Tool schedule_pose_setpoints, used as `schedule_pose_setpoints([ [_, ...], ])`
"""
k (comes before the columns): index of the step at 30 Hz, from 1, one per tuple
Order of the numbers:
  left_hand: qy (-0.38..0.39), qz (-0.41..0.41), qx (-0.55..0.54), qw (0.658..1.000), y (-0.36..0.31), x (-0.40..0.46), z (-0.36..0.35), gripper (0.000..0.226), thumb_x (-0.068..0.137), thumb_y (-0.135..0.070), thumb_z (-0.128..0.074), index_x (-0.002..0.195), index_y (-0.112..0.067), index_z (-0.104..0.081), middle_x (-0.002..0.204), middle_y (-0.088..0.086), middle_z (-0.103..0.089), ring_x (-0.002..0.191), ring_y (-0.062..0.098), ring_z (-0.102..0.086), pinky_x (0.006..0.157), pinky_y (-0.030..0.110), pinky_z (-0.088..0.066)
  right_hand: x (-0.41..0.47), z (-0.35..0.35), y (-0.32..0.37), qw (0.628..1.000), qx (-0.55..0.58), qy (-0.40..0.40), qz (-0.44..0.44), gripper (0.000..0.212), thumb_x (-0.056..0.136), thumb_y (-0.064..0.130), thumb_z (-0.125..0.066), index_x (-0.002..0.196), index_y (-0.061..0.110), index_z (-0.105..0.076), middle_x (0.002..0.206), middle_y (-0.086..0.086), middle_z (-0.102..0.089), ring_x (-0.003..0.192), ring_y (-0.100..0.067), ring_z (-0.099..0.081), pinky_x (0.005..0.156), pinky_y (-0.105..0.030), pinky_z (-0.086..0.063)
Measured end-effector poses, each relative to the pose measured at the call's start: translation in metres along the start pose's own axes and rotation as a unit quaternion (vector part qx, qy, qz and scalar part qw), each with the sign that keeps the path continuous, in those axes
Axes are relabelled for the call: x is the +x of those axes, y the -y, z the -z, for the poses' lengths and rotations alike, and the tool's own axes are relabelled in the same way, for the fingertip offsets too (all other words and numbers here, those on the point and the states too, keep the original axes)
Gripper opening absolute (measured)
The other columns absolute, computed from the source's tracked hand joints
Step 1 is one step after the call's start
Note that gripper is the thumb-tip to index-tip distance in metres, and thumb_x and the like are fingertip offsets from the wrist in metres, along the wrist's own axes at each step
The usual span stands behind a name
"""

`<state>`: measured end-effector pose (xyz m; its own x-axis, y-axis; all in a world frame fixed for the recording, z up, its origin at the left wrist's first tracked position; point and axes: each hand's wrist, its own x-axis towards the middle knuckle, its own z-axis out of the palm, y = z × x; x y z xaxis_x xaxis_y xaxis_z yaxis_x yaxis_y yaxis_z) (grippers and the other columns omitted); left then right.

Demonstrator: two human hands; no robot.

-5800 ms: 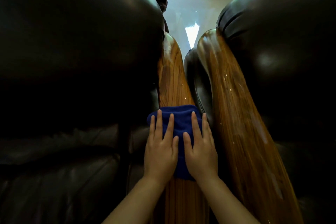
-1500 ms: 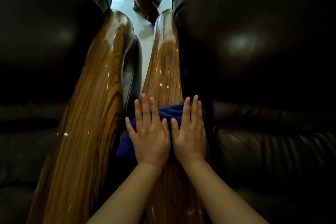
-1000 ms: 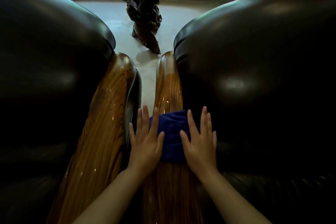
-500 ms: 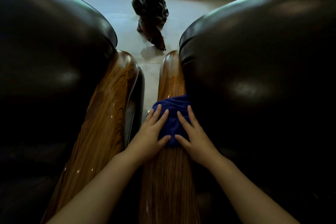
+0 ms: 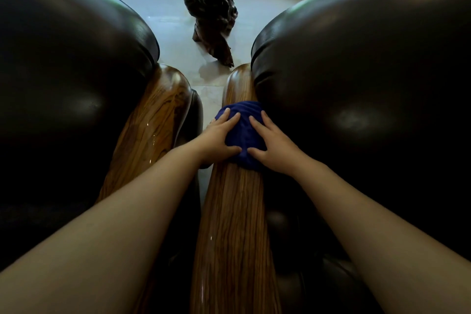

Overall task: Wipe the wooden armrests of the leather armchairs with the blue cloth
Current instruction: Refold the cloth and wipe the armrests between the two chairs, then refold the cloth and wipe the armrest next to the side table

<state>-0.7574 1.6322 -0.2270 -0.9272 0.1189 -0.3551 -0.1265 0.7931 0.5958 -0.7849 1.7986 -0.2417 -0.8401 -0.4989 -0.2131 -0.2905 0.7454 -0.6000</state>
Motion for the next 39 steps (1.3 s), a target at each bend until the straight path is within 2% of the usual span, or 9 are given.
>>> schedule_pose_setpoints([
  [5,-0.082,-0.028,-0.059,0.994,0.002,-0.009,-0.004,0.079,0.078,-0.02,-0.068,0.143,-0.025,-0.024,0.157,-0.001,-0.01,0.143,0.018,-0.011,0.113,0.032,-0.016,-0.006,-0.002,0.001,0.998,0.039,-0.054,-0.002,0.072,0.082,0.025,-0.065,0.143,0.026,-0.027,0.157,-0.001,-0.008,0.142,-0.015,-0.011,0.101,-0.015,-0.007],
  [10,-0.11,-0.022,-0.029,0.993,0.003,-0.026,-0.005,0.068,0.078,-0.019,-0.069,0.137,-0.027,-0.037,0.153,-0.003,-0.026,0.14,0.018,-0.023,0.113,0.036,-0.02,-0.021,-0.008,0.009,0.991,0.022,-0.135,-0.004,0.058,0.079,0.02,-0.068,0.132,0.023,-0.047,0.148,-0.003,-0.036,0.135,-0.017,-0.031,0.101,-0.017,-0.017],
  [13,-0.16,-0.027,-0.009,0.987,-0.002,-0.045,-0.013,0.054,0.08,-0.014,-0.065,0.13,-0.023,-0.048,0.146,0.001,-0.041,0.134,0.019,-0.036,0.113,0.04,-0.028,-0.037,-0.015,0.016,0.987,-0.017,-0.161,0.001,0.044,0.077,0.023,-0.068,0.12,0.021,-0.059,0.134,-0.003,-0.049,0.121,-0.018,-0.047,0.098,-0.027,-0.036],
  [16,-0.196,-0.026,0.016,0.98,-0.008,-0.07,-0.023,0.039,0.083,-0.012,-0.06,0.121,-0.02,-0.055,0.134,0.004,-0.054,0.123,0.019,-0.05,0.106,0.038,-0.039,-0.054,-0.014,0.023,0.988,-0.028,-0.149,-0.004,0.023,0.078,0.024,-0.067,0.101,0.024,-0.065,0.109,0.002,-0.056,0.096,-0.014,-0.055,0.081,-0.028,-0.047],
  [20,-0.119,-0.003,-0.049,0.992,-0.022,-0.093,0.003,0.032,0.08,-0.01,-0.064,0.111,-0.016,-0.061,0.115,0.005,-0.064,0.101,0.013,-0.059,0.091,0.03,-0.049,-0.077,0.025,0.035,0.995,0.099,-0.002,-0.026,0.016,0.077,0.022,-0.07,0.09,0.03,-0.065,0.09,0.008,-0.062,0.083,-0.006,-0.059,0.069,-0.021,-0.047],
  [25,-0.037,-0.023,-0.067,0.997,-0.078,-0.128,0.066,0.021,0.078,-0.015,-0.067,0.098,-0.019,-0.066,0.093,-0.001,-0.068,0.083,0.007,-0.063,0.074,0.024,-0.055,-0.118,0.106,0.074,0.988,0.143,0.042,-0.034,0.015,0.073,0.02,-0.074,0.082,0.03,-0.066,0.084,0.002,-0.067,0.075,-0.01,-0.065,0.057,-0.021,-0.05],
  [29,-0.008,-0.05,-0.075,0.996,-0.152,-0.18,0.118,0.022,0.076,-0.011,-0.067,0.098,-0.016,-0.066,0.093,0.003,-0.068,0.086,0.016,-0.064,0.081,0.029,-0.054,-0.184,0.182,0.116,0.988,0.148,0.021,-0.026,0.016,0.073,0.016,-0.074,0.081,0.027,-0.067,0.081,-0.002,-0.068,0.071,-0.015,-0.065,0.06,-0.03,-0.055],
  [33,0.033,-0.092,-0.059,0.993,-0.229,-0.238,0.143,0.024,0.077,-0.004,-0.066,0.099,-0.013,-0.066,0.088,0.001,-0.067,0.078,0.011,-0.063,0.068,0.015,-0.053,-0.264,0.249,0.146,0.991,0.127,0.0,-0.035,0.017,0.073,0.012,-0.073,0.088,0.018,-0.069,0.076,-0.003,-0.068,0.065,-0.018,-0.064,0.056,-0.032,-0.053],
  [39,0.062,-0.145,-0.034,0.987,-0.353,-0.298,0.12,0.031,0.075,0.0,-0.068,0.104,-0.009,-0.066,0.097,0.009,-0.068,0.088,0.02,-0.062,0.084,0.032,-0.052,-0.405,0.32,0.139,0.986,0.144,-0.043,-0.071,0.017,0.075,0.013,-0.07,0.091,0.02,-0.067,0.089,-0.004,-0.068,0.079,-0.017,-0.067,0.062,-0.028,-0.056],
])
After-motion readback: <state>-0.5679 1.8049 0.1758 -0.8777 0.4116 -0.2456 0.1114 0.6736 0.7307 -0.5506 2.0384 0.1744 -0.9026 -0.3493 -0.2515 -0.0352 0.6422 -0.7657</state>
